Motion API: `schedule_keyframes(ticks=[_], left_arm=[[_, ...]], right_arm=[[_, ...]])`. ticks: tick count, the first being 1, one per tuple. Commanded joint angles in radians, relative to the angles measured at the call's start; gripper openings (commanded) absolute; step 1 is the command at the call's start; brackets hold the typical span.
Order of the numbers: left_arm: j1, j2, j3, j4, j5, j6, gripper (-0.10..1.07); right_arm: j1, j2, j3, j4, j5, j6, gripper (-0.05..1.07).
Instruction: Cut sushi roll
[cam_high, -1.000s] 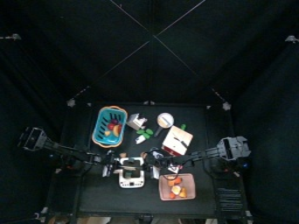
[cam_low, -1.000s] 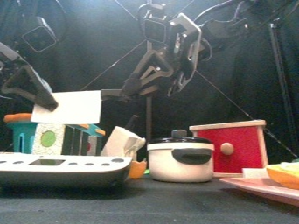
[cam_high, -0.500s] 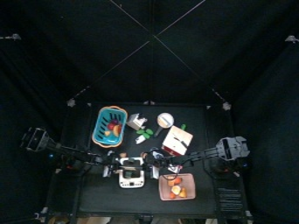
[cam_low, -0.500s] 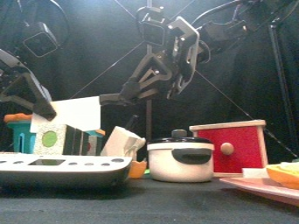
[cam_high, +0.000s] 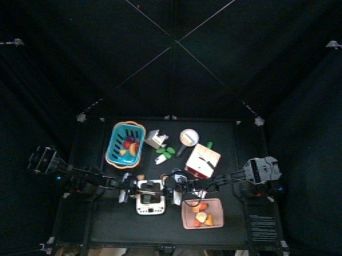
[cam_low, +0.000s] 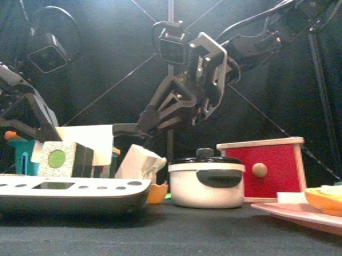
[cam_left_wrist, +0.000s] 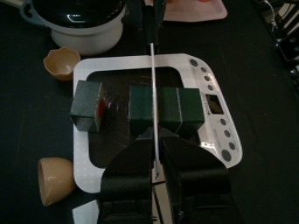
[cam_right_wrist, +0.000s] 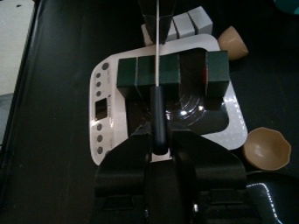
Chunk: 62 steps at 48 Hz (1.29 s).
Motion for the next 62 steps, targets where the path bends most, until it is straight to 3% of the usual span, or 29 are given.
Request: schedule_keyframes(ticks=[1,36,62], left_arm=[[0.005,0.009,-0.021,-0.005,-0.002,0.0,0.45],[0.011,0.006,-0.028,0.0,-0.002,0.006,0.45],[0.058,-0.002,-0.029,0.041,-0.002,0.006,0.44]], right_arm=[[0.005,-0.018,-0.02,0.002,-0.008,-0.003,0.5],[0.002,-0.015,-0.023,0.003,-0.002,-0.005,0.5],[-0.017,-0.028,-0.02,-0.005,0.0,-0.005,0.5]])
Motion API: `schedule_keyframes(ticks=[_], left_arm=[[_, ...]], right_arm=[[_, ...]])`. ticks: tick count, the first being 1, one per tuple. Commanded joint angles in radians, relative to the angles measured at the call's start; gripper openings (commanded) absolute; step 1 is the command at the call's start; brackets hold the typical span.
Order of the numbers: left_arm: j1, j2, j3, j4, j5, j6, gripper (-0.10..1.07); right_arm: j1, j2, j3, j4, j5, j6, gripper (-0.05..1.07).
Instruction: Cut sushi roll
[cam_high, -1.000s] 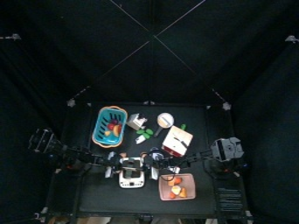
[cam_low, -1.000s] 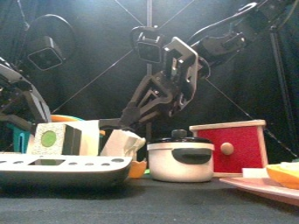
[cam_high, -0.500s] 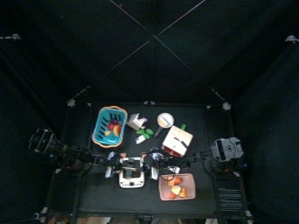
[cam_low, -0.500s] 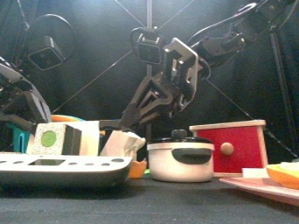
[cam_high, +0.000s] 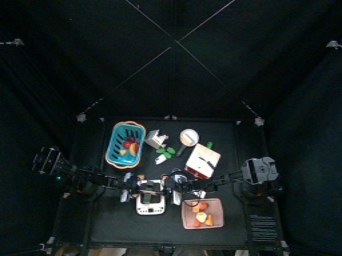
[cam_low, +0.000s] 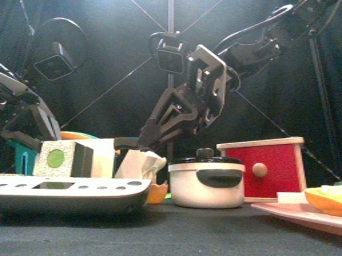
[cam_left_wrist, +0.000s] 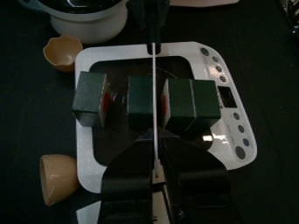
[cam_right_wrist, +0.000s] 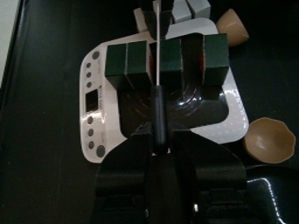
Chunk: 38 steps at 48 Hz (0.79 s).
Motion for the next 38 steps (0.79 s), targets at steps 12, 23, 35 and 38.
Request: schedule_keyframes(ticks=[12,23,35,38], left_arm=[[0.011,-0.04,-0.031,0.015,-0.003,0.0,0.45],[0.009,-0.107,-0.038,0.048,-0.002,0.0,0.44],[0.009,-0.209,-0.031,0.069,0.009,-0.003,0.45],[0.003,-0.225,-0.023,0.069,0.015,-0.003,0.45]], right_arm=[[0.003,-0.055,-0.031,-0.008,-0.003,-0.002,0.5],[0.003,-0.103,-0.032,-0.051,-0.005,-0.003,0.5],[0.005,-0.155,-0.034,-0.086,-0.005,-0.003,0.5],[0.005,-0.156,-0.032,-0.086,-0.005,-0.002,0.5]])
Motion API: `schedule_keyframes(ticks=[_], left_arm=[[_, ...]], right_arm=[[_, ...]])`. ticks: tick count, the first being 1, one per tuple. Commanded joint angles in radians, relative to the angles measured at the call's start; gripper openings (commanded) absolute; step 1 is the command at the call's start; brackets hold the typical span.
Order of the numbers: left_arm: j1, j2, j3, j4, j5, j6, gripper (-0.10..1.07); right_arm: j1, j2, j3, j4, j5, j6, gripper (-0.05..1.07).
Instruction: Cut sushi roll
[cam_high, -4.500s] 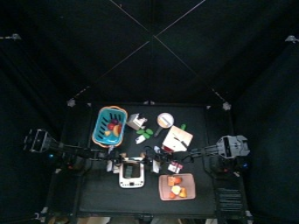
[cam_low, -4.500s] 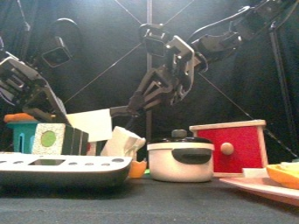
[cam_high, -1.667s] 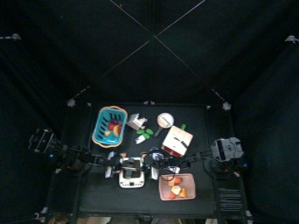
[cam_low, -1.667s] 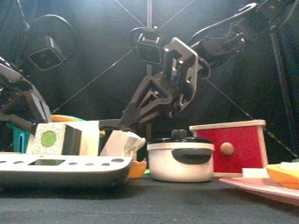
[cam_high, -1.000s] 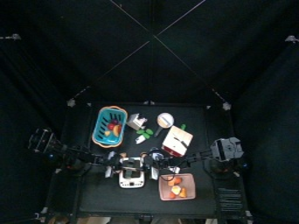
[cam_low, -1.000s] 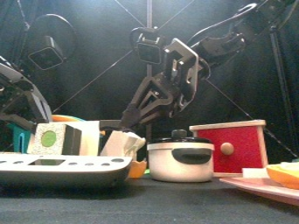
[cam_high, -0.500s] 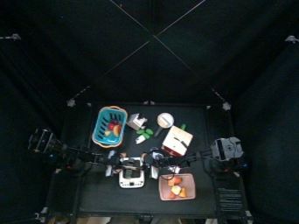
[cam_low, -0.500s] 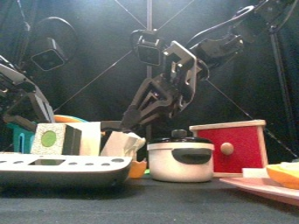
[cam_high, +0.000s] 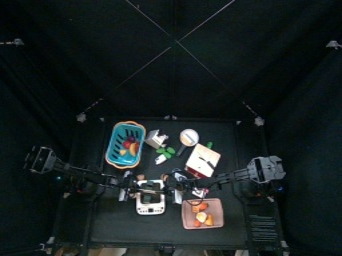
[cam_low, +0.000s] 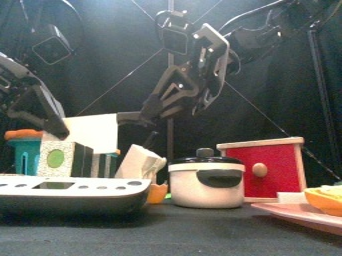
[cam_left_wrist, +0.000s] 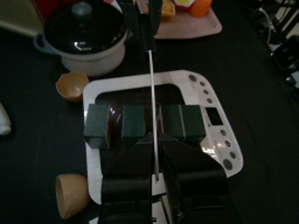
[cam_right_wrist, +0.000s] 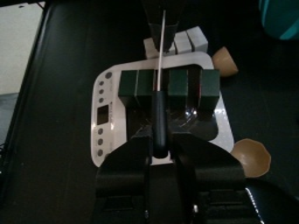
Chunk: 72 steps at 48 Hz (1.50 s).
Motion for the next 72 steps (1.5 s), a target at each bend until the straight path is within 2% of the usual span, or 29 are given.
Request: schedule_keyframes(ticks=[1,11,26,35,72], left_arm=[[-0.003,-0.035,-0.021,0.002,-0.003,-0.002,0.44],[-0.067,-0.041,-0.008,-0.028,0.003,-0.005,0.45],[-0.094,-0.035,-0.008,-0.054,0.005,-0.005,0.45],[-0.114,0.002,-0.008,-0.072,0.008,-0.005,0.45],[-0.132,0.031,-0.006,-0.101,0.008,-0.005,0.45]], right_arm=[[0.003,-0.041,-0.032,-0.002,-0.008,0.0,0.5],[0.026,-0.028,-0.034,0.003,-0.008,0.0,0.5],[0.04,-0.02,-0.032,0.008,-0.008,0.002,0.5],[0.049,-0.002,-0.031,0.011,-0.006,0.002,0.5],[0.049,0.02,-0.032,0.025,-0.008,0.002,0.5]])
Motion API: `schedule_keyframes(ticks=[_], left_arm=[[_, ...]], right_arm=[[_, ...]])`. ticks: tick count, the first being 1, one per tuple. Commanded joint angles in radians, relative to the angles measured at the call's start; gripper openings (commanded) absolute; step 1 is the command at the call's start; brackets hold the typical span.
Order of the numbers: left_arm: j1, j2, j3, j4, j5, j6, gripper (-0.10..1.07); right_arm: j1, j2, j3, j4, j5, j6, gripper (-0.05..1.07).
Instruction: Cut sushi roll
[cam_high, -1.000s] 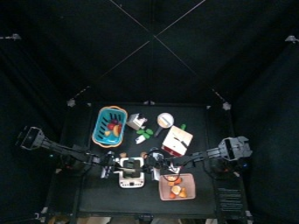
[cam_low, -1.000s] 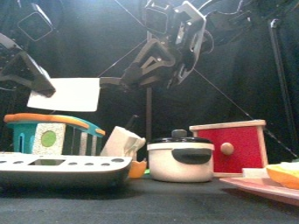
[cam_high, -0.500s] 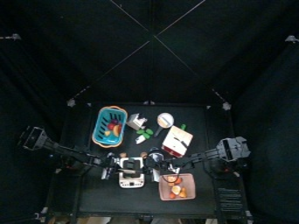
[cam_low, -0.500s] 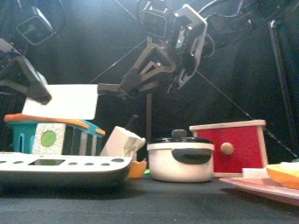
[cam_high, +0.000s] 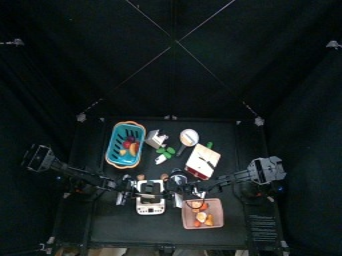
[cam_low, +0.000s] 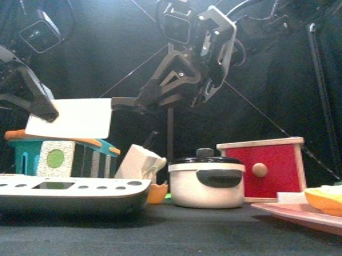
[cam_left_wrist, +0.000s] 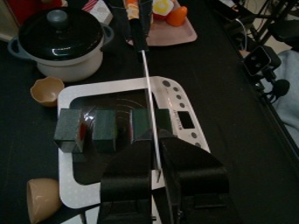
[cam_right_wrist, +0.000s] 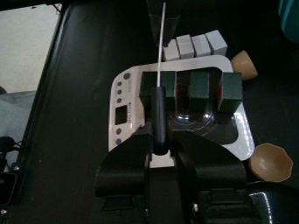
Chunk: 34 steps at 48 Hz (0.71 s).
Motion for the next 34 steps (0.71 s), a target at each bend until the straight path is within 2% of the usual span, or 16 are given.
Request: schedule_keyframes(ticks=[1,34], left_arm=[[-0.006,0.006,-0.015,-0.006,-0.005,0.0,0.45],[-0.014,0.018,-0.015,-0.021,-0.005,0.0,0.45]], right_arm=[[0.006,-0.017,-0.028,0.002,-0.008,-0.003,0.5],[0.006,-0.015,-0.028,0.006,-0.008,-0.002,0.5]])
